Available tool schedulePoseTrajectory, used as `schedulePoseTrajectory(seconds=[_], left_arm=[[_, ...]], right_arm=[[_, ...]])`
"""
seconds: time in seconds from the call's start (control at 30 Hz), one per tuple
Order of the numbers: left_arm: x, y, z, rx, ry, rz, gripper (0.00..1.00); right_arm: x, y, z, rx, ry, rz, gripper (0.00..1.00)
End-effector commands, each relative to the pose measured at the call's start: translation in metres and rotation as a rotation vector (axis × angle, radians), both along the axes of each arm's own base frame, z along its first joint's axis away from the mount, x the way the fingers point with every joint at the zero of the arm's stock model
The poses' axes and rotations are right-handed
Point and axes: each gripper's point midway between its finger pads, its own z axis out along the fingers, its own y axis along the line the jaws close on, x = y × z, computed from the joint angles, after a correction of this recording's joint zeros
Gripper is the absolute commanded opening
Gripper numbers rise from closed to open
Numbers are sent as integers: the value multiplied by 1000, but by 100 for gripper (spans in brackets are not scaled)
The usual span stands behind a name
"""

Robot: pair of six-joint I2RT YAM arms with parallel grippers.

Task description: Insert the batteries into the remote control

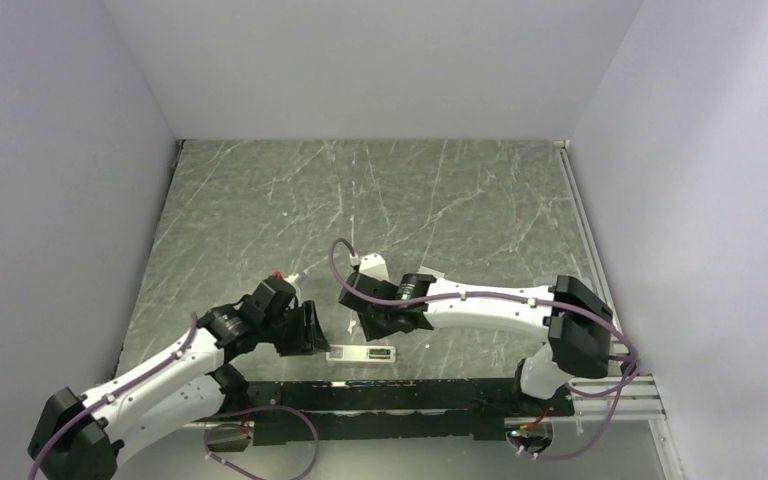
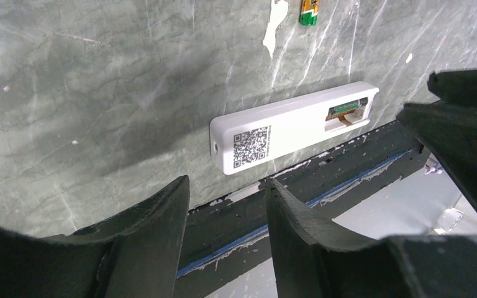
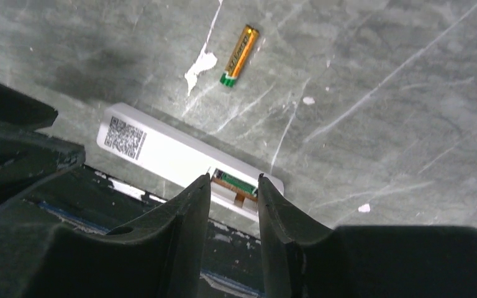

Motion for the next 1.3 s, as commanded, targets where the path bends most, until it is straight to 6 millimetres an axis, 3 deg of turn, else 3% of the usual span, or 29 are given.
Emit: schedulePoseTrajectory(seconds=[0.0,0.37,0.9,1.27], left_arm=[[4,-1,20,-33,-22,52,54],[2,9,37,-47,-44,120,56],[0,16,45,-58,-56,168,56],[0,15,43,-55,-53,163,56]], right_arm=[[24,19,10,20,-101,60,37],[45,34,3,0,-179,318,39],[89,52,-24,28,-103,271,37],[96,56,-46,-25,-70,268,34]])
